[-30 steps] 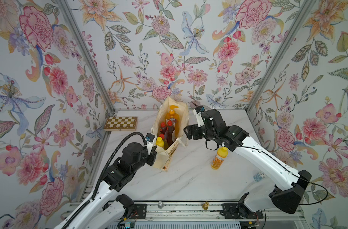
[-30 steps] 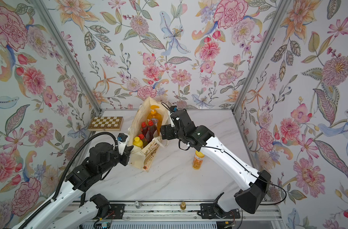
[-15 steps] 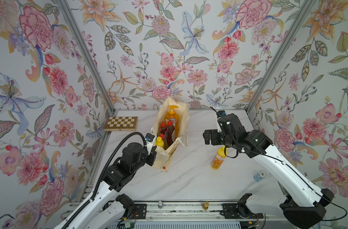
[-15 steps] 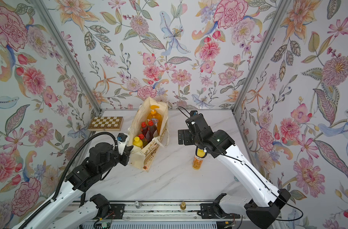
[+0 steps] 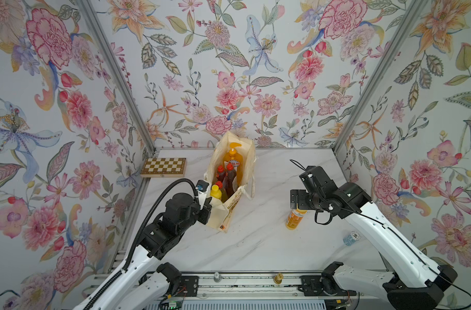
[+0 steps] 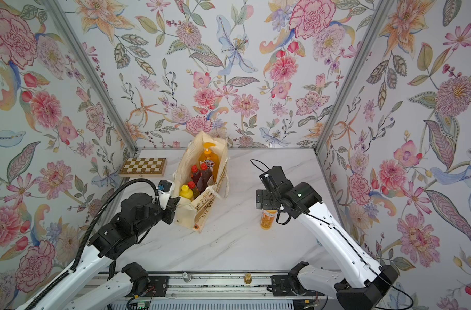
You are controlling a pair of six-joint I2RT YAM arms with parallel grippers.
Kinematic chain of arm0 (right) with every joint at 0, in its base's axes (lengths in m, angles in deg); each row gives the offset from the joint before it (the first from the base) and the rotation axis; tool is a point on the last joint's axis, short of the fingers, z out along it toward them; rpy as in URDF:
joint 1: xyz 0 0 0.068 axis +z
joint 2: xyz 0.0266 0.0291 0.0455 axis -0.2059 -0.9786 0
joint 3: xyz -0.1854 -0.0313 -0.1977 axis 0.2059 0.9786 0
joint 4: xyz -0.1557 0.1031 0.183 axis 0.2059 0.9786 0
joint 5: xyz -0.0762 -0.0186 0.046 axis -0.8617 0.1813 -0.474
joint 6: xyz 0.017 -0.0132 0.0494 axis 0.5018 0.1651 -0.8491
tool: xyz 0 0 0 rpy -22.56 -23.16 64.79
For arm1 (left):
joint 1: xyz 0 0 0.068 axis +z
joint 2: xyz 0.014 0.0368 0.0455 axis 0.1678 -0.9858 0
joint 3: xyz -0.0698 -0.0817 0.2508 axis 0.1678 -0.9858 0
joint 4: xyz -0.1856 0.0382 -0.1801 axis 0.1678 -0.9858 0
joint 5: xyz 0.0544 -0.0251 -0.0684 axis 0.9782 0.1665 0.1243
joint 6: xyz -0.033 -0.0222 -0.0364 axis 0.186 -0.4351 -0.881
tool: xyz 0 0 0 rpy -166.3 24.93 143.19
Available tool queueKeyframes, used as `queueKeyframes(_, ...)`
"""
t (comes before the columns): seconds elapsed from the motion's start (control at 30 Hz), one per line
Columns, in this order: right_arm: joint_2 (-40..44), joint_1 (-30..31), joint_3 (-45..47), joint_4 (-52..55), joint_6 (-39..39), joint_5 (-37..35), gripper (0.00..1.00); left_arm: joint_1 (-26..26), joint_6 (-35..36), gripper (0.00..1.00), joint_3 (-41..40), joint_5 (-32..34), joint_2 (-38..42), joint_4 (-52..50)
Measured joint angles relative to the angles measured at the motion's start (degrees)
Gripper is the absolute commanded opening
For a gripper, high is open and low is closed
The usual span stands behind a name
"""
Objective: Pack dish soap into the shopping bag
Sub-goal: Pick up the bottle of dish soap at the center of the board.
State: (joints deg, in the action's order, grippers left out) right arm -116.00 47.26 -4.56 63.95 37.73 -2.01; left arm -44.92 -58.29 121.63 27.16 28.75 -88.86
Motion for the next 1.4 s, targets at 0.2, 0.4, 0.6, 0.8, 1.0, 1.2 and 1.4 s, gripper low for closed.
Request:
queueKeyframes(0.2,-0.11,-0.79,4.70,-1.25,-1.22,1.16,1.00,0.00,-0.28,0.02,0.00,0.28,0.00,0.04)
queueKeyframes(0.4,-0.09,-1.90,9.66,-5.14,-1.84,3.08,0.93,0.00,-0.46,0.02,0.00,0.28,0.00,0.11)
queueKeyframes(0.6,0.13,-2.91,11.74,-9.03,-1.99,3.26,0.86,0.00,-0.46,0.02,0.00,0.31,0.00,0.13)
queueKeyframes(0.8,0.55,-2.91,13.03,-11.85,-1.97,3.26,0.84,0.00,-0.66,0.02,0.00,0.33,-0.02,0.13)
queueKeyframes(1.0,1.14,-2.91,13.97,-13.64,-1.97,3.26,0.80,0.00,-0.66,0.02,0.00,0.33,-0.07,0.17)
queueKeyframes(1.2,1.31,-2.91,14.49,-14.88,-1.84,3.23,0.74,0.00,-0.76,0.02,0.00,0.52,0.00,0.09)
queueKeyframes(1.4,1.53,-2.97,15.47,-16.94,-1.16,1.84,0.53,0.00,-1.33,0.02,0.07,0.70,0.33,-0.52)
